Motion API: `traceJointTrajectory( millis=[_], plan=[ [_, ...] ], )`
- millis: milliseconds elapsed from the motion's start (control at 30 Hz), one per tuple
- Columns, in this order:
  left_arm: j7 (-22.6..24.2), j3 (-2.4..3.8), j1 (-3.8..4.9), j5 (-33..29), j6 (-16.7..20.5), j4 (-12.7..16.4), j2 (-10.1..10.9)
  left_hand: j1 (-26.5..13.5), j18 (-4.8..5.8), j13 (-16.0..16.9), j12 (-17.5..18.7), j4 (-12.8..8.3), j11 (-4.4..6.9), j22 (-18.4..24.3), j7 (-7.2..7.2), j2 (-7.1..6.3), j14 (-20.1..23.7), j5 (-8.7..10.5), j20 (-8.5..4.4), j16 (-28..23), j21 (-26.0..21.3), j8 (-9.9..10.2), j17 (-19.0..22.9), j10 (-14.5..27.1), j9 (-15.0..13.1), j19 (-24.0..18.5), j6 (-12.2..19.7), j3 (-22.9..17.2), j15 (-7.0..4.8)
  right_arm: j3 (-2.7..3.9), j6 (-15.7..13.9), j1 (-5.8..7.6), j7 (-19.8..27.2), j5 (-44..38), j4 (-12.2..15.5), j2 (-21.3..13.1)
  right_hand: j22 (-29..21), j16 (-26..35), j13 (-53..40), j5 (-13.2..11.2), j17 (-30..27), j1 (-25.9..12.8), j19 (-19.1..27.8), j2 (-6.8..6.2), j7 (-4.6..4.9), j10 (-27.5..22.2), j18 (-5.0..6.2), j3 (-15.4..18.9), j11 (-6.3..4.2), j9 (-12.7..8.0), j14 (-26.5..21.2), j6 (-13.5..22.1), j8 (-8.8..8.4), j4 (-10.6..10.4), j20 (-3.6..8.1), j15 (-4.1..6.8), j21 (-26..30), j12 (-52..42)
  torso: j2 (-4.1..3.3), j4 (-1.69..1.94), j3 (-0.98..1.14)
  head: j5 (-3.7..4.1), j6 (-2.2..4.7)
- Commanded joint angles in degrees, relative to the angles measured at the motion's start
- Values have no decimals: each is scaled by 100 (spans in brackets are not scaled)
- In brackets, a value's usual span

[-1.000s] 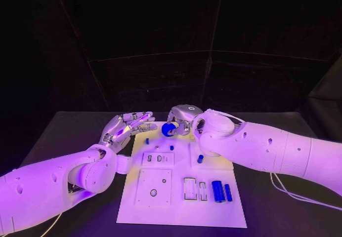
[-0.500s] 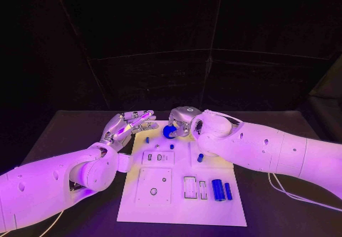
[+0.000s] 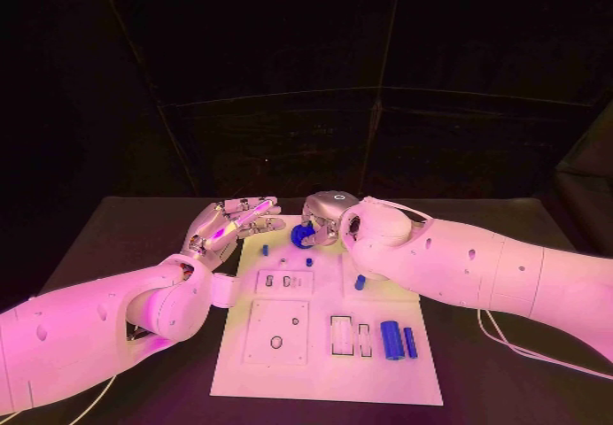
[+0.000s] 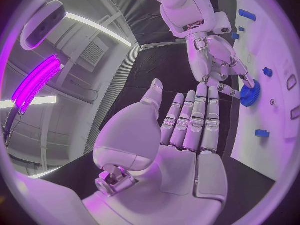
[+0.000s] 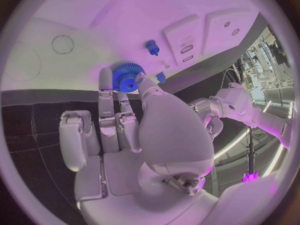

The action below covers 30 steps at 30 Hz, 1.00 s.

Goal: Assemble the parts on the task board

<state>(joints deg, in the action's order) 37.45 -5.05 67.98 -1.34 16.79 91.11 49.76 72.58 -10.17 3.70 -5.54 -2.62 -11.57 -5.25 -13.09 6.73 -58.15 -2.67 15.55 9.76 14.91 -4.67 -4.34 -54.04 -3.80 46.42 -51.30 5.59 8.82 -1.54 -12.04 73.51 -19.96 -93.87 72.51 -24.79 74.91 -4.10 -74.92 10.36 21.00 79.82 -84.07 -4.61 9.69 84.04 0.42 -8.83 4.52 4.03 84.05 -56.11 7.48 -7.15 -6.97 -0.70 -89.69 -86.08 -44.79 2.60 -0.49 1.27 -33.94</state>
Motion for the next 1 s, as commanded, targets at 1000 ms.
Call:
traceJointTrajectory(
  millis=[1000],
  plan=[
    [60, 5, 15, 28, 0, 14, 99, 23, -37, -6, 17, -60, -8, 18, -143, 49, 13, -16, -6, -41, -29, 37, 11, 4, 3, 50, -53, 0, 27, -4, -1377, 28, 1978, 2801, 1345, -1771, -5098, 46, 6146, -92, -528, 1000, 4162, -229, 139, -2374, 902, -166, 272, 23, -1909, 14, -321, -119, -388, -533, 5358, 7212, 37, -63, 7, -12, 51]
  ],
)
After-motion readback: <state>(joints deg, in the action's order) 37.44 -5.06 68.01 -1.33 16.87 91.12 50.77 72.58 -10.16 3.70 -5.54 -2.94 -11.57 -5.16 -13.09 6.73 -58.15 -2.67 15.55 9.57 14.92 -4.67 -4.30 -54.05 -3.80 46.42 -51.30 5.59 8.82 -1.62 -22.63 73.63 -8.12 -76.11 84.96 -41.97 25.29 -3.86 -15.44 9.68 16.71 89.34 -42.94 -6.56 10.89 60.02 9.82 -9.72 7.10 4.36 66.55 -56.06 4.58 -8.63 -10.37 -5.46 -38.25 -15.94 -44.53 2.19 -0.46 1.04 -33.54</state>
